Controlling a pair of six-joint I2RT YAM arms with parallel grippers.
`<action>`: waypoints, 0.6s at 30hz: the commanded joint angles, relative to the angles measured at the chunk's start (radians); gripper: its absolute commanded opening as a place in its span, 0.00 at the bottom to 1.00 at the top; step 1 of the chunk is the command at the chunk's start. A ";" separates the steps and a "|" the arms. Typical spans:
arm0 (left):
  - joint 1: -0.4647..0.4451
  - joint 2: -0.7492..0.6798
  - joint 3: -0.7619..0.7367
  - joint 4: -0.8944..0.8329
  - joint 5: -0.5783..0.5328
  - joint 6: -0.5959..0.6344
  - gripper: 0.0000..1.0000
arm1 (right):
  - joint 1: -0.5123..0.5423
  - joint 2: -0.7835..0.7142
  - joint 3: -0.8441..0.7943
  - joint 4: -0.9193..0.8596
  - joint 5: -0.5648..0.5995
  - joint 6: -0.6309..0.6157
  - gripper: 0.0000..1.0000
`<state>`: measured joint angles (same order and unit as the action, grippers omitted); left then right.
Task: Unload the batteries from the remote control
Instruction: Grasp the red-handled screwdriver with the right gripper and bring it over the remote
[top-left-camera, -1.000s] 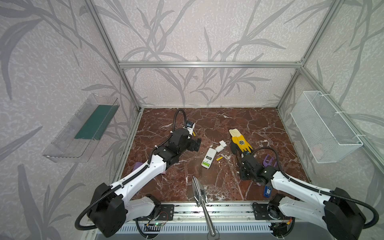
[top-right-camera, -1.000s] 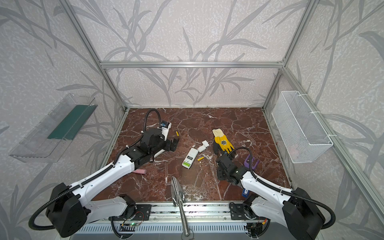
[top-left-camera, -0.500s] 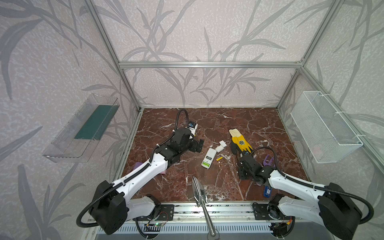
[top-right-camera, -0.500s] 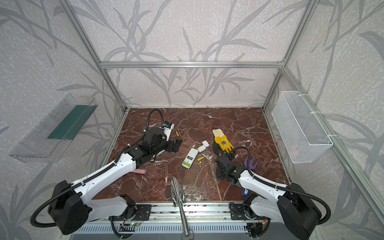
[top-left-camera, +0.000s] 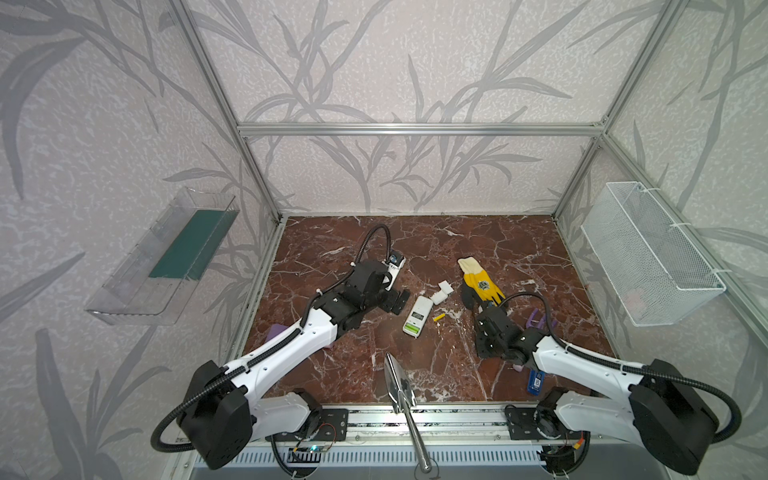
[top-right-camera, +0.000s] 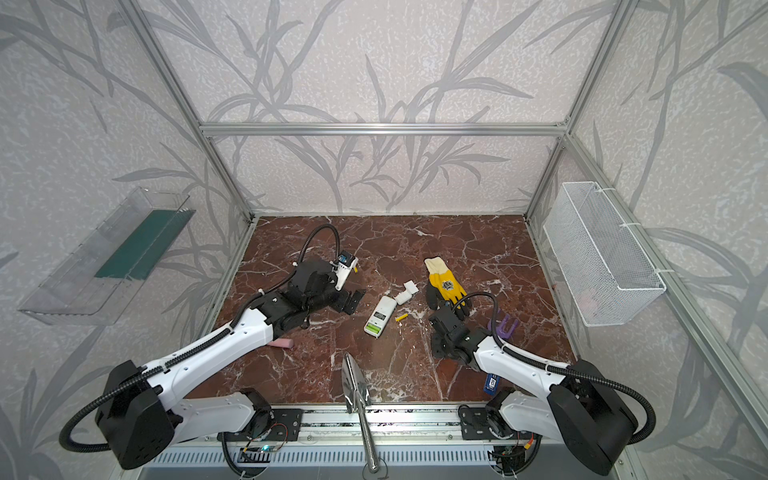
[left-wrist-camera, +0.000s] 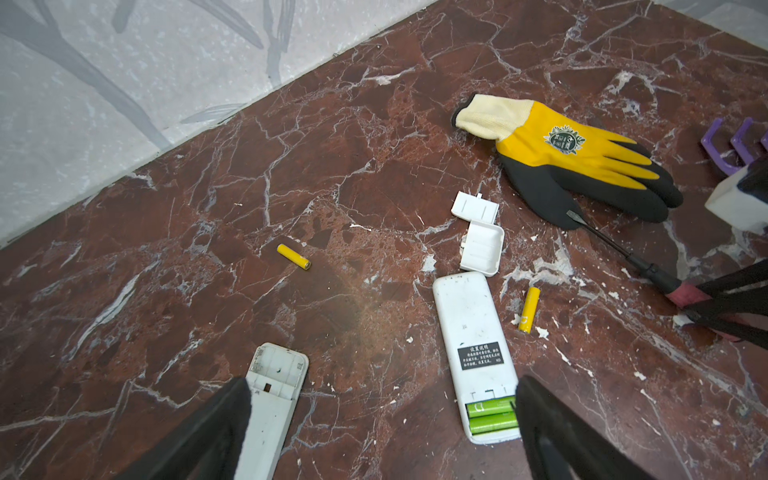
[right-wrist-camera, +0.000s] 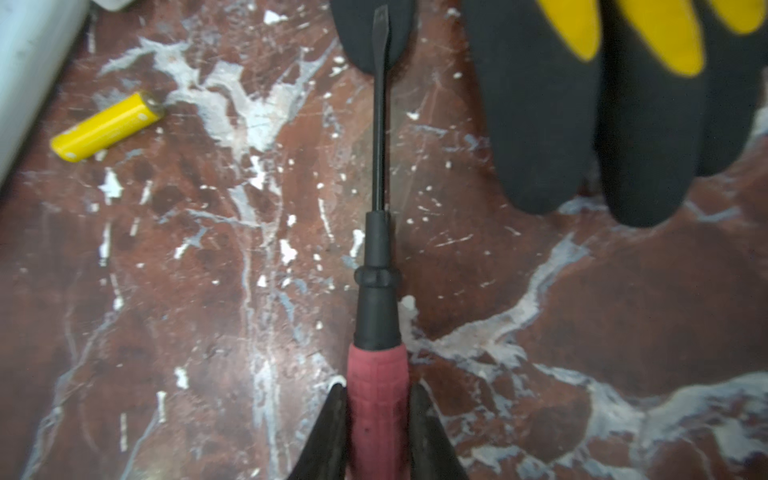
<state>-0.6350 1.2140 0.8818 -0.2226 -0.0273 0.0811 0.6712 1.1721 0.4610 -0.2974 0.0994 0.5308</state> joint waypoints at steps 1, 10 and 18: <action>-0.005 -0.054 -0.044 0.042 0.012 0.156 0.99 | 0.004 -0.054 0.024 0.025 -0.124 -0.088 0.02; -0.022 -0.100 -0.139 0.040 0.143 0.596 0.97 | 0.022 -0.083 0.141 -0.091 -0.266 -0.289 0.00; -0.092 -0.091 -0.202 0.172 0.185 0.815 0.96 | 0.026 -0.054 0.227 -0.115 -0.404 -0.367 0.00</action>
<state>-0.7033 1.1294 0.7101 -0.1188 0.1116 0.7368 0.6891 1.1088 0.6407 -0.3828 -0.2249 0.2165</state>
